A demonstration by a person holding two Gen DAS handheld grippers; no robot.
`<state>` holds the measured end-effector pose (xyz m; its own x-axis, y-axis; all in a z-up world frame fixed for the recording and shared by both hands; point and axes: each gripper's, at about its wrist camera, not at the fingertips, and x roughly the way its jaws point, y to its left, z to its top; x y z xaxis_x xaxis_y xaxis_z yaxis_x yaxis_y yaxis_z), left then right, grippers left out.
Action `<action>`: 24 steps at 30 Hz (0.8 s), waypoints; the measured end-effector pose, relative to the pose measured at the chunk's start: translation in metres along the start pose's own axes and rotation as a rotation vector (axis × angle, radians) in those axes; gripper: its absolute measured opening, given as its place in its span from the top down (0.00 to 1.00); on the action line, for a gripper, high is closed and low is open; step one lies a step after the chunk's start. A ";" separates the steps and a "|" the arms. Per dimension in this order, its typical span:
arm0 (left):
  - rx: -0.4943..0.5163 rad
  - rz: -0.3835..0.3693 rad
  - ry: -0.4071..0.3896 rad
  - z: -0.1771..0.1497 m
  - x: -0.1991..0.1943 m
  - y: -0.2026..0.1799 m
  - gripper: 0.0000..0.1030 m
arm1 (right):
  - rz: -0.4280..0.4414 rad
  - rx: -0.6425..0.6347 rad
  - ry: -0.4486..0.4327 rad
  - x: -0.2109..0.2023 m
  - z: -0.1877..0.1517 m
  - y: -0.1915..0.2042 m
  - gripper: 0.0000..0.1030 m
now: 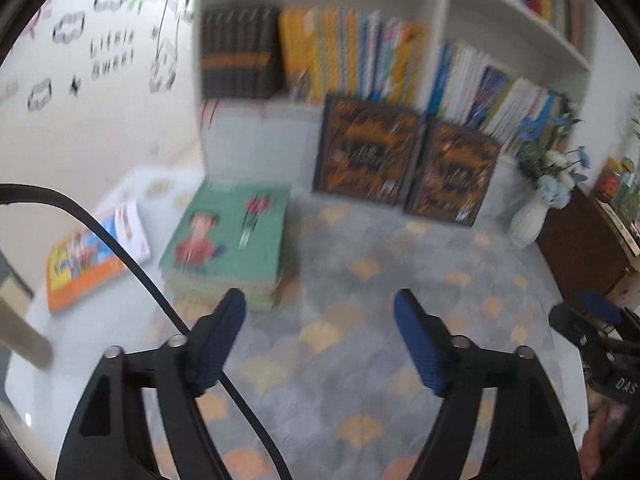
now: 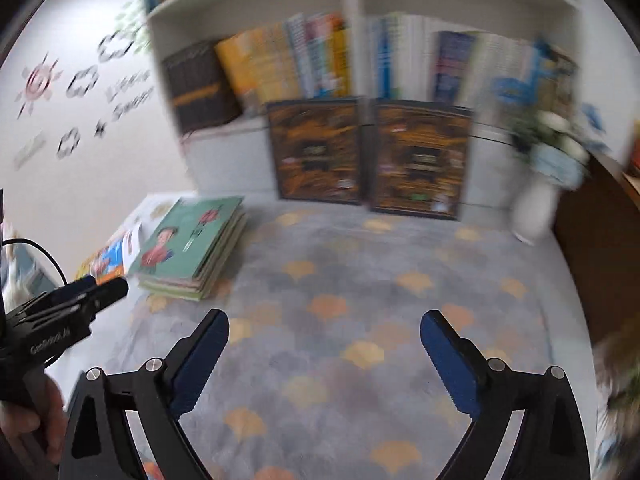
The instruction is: Organize books
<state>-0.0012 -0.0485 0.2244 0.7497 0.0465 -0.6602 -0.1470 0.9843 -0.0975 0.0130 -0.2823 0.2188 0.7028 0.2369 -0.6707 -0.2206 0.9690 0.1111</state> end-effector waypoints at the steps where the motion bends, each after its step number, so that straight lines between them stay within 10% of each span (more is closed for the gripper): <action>1: 0.032 0.000 -0.037 0.004 -0.008 -0.014 0.07 | -0.017 0.015 -0.019 -0.008 0.000 -0.007 0.07; 5: 0.110 -0.007 -0.058 0.006 -0.016 -0.045 0.01 | -0.138 0.034 -0.076 -0.029 -0.001 -0.026 0.07; 17: 0.037 -0.082 0.196 -0.030 0.012 -0.045 0.01 | -0.075 0.047 -0.019 -0.019 -0.018 -0.029 0.07; 24: 0.068 0.047 0.175 -0.040 0.011 -0.044 0.01 | -0.073 0.013 -0.021 -0.020 -0.022 -0.019 0.07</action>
<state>-0.0124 -0.0977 0.1920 0.6182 0.0679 -0.7831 -0.1309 0.9912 -0.0174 -0.0111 -0.3073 0.2140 0.7311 0.1666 -0.6616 -0.1590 0.9846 0.0723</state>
